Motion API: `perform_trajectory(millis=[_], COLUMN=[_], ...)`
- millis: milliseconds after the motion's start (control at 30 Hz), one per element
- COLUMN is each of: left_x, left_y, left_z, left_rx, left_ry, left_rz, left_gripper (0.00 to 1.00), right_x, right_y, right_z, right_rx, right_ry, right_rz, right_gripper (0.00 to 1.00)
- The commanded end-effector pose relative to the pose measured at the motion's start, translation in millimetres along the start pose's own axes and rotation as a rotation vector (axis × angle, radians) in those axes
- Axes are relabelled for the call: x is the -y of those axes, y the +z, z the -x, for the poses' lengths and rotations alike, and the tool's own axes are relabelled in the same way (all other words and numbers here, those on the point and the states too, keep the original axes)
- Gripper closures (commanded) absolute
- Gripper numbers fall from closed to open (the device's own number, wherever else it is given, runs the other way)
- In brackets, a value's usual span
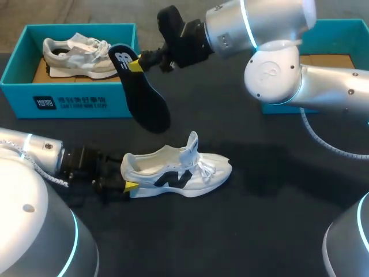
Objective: Take the shoe out of the shoebox, open the shoe tongue, remove and reinsert the insole, then place the shoe into the shoebox
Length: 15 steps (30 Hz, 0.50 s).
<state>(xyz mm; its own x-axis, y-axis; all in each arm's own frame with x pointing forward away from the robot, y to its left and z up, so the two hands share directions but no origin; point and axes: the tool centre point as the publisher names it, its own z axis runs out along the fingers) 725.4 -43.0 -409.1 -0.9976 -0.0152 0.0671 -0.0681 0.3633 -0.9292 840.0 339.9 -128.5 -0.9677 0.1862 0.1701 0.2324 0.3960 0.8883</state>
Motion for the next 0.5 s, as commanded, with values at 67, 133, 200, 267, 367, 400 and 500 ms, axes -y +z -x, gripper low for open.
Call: perform_trajectory(millis=[67,133,200,267,367,400,500], left_x=[-3,-3,-3,-3,-3,-3,-3], left_y=[2,2,2,2,2,2,2], left_z=[1.9,1.9,1.9,1.9,1.9,1.9,1.9], left_rx=[-0.002,-0.002,-0.002,-0.002,-0.002,-0.002,-0.002], left_ry=[0.000,0.000,0.000,0.000,0.000,0.000,0.000], left_rz=[0.003,0.003,0.003,0.003,0.003,0.003,0.003], left_gripper=[1.00,1.00,1.00,1.00,1.00,1.00,1.00], right_x=[-7.3,-12.5,-18.7,-25.6,-37.3,-41.9,-55.4], right_y=[-13,-22,-30,-37,-48,-51,-60], right_z=[8.7,13.8,18.7,23.1,31.4,34.1,38.8], right_rx=[-0.004,-0.023,-0.044,-0.063,-0.084,-0.097,-0.140], right_ry=[0.019,0.035,0.047,0.056,0.070,0.080,0.120], right_rz=[0.018,0.029,0.026,0.017,0.021,0.028,0.015], right_gripper=[1.00,1.00,1.00,1.00,1.00,1.00,1.00])
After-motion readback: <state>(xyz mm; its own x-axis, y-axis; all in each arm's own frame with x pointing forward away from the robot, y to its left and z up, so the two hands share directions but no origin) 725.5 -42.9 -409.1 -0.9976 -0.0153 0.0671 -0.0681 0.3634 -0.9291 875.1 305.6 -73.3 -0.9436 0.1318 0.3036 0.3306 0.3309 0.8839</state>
